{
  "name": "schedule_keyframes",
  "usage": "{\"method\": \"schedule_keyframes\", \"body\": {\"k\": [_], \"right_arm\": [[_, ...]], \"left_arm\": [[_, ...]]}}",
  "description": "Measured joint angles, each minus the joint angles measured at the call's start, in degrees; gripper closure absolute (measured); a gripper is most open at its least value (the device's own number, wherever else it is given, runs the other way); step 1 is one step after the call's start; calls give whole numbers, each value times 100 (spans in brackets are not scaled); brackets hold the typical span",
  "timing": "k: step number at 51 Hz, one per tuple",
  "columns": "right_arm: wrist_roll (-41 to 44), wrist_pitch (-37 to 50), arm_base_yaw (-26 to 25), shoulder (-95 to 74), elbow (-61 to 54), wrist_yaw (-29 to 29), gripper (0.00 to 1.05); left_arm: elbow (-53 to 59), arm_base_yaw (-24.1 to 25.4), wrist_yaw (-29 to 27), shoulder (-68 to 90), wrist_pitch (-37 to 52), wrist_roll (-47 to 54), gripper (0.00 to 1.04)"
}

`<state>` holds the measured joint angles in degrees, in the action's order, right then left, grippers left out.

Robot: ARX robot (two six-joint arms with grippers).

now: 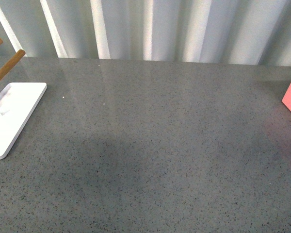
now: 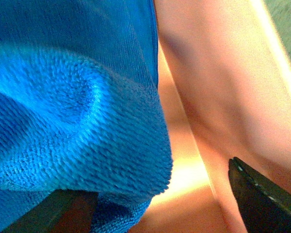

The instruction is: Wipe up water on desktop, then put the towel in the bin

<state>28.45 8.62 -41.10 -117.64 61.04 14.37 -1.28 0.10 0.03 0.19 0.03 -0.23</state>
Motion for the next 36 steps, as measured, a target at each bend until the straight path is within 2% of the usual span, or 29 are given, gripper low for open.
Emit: {"method": "schedule_keyframes", "body": {"k": [7,10,16,27,32,36], "right_arm": [[-247,-96,197,533,20,273,5],[-352,-170,345,835,55,385,8],[-533,-238,640,1397,173,546,7],[-920,-66,815,2013,190,745,7],[-1088,87,879,2275,107,1036,7],[-1263,319,946,2568,-76,1486,7]], "left_arm": [[0,0,0,0,0,-2,7],[0,0,0,0,0,-2,7],[0,0,0,0,0,-2,7],[0,0,0,0,0,-2,7],[0,0,0,0,0,-2,7],[0,0,0,0,0,-2,7]]}}
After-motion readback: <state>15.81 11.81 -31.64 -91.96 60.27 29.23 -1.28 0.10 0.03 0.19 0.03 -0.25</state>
